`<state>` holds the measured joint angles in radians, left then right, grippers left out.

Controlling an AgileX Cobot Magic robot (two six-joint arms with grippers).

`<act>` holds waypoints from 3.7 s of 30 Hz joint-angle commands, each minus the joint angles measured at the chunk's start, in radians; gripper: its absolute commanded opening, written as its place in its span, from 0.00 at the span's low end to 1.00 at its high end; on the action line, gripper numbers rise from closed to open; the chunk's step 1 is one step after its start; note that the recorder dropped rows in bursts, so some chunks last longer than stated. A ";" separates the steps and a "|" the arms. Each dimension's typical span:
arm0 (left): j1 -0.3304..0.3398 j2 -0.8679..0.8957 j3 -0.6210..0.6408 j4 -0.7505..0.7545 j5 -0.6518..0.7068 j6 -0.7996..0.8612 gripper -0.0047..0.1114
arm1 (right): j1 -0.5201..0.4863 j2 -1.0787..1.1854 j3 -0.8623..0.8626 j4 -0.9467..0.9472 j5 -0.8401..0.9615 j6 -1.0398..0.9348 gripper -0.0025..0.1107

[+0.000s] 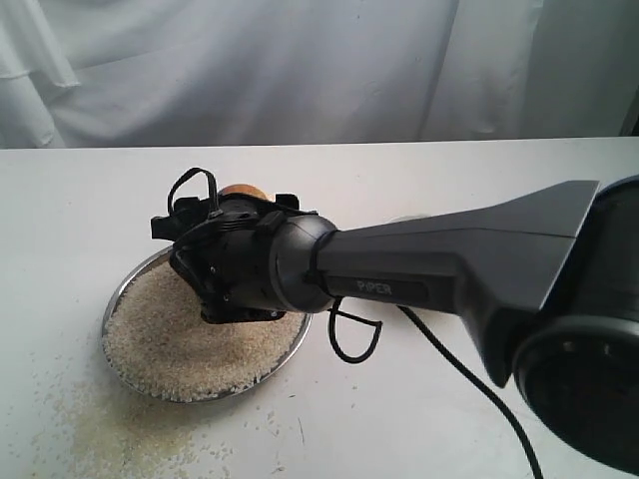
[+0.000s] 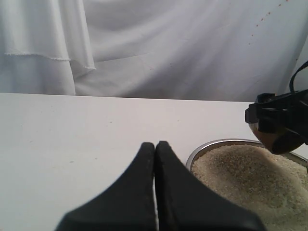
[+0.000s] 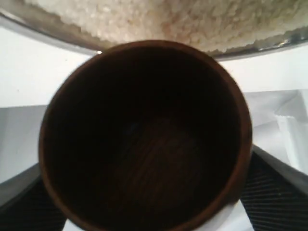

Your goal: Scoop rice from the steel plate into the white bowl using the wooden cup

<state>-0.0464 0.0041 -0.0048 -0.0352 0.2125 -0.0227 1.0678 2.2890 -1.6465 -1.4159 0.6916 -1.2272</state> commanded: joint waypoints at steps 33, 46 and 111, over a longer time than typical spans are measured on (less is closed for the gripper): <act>-0.004 -0.004 0.005 0.000 -0.006 0.001 0.04 | 0.176 0.001 0.082 0.350 0.262 0.023 0.02; -0.004 -0.004 0.005 0.000 -0.006 0.001 0.04 | 0.174 -0.021 0.068 0.444 0.180 0.020 0.02; -0.004 -0.004 0.005 0.000 -0.006 0.001 0.04 | -0.395 -0.216 0.021 0.438 0.530 0.252 0.02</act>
<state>-0.0464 0.0041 -0.0048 -0.0352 0.2125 -0.0227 0.6569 2.0854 -1.6760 -0.8644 1.2230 -0.9917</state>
